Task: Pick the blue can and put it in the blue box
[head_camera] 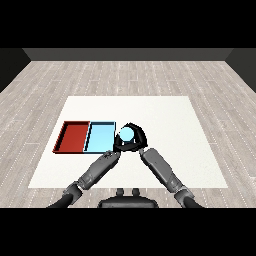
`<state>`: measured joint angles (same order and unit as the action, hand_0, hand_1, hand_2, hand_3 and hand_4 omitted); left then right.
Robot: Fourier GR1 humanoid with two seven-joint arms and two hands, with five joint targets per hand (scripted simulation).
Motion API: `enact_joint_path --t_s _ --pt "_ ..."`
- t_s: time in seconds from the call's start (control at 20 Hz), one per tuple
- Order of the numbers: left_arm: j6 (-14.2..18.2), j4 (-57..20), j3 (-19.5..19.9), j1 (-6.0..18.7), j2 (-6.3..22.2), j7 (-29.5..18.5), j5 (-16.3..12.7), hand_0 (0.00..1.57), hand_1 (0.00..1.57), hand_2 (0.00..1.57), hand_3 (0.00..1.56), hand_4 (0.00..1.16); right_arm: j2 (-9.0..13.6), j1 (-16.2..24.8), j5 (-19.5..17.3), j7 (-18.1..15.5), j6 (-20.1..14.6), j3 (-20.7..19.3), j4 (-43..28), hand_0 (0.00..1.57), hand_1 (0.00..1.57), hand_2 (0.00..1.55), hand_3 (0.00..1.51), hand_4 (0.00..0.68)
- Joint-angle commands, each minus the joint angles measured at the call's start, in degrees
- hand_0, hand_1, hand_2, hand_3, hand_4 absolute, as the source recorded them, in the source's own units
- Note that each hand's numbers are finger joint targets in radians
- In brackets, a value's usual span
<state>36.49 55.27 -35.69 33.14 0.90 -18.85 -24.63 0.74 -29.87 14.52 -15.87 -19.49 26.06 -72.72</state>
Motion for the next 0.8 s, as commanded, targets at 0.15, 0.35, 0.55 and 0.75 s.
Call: enact_joint_path --t_s 0.15,0.35,0.55,0.75 --pt "0.58 -0.27 1.25 0.9 -0.87 -0.76 0.67 1.57 1.57 1.56 1.47 1.14 -0.71 0.34 -4.11 2.77 -1.99 0.78 0.33 0.0 0.0 0.0 0.0 0.0" --pt "3.28 3.07 -1.36 -1.76 -0.88 -0.86 0.79 1.57 1.57 1.56 1.47 1.14 -0.72 -2.71 -2.63 2.36 -2.71 0.45 3.3 0.0 0.0 0.0 0.0 0.0" --pt "-1.95 -2.09 3.56 2.67 -0.86 -0.17 0.76 1.57 1.57 1.57 1.48 1.14 -0.32 0.92 -5.69 1.4 1.08 -2.19 1.38 0.0 0.0 0.0 0.0 0.0" --pt "-0.43 3.41 2.49 -1.96 0.76 0.7 4.41 1.57 1.57 1.57 1.49 1.15 -0.72 -2.24 -4.23 3.08 -4.65 -1.24 2.85 0.0 0.0 0.0 0.0 0.0"
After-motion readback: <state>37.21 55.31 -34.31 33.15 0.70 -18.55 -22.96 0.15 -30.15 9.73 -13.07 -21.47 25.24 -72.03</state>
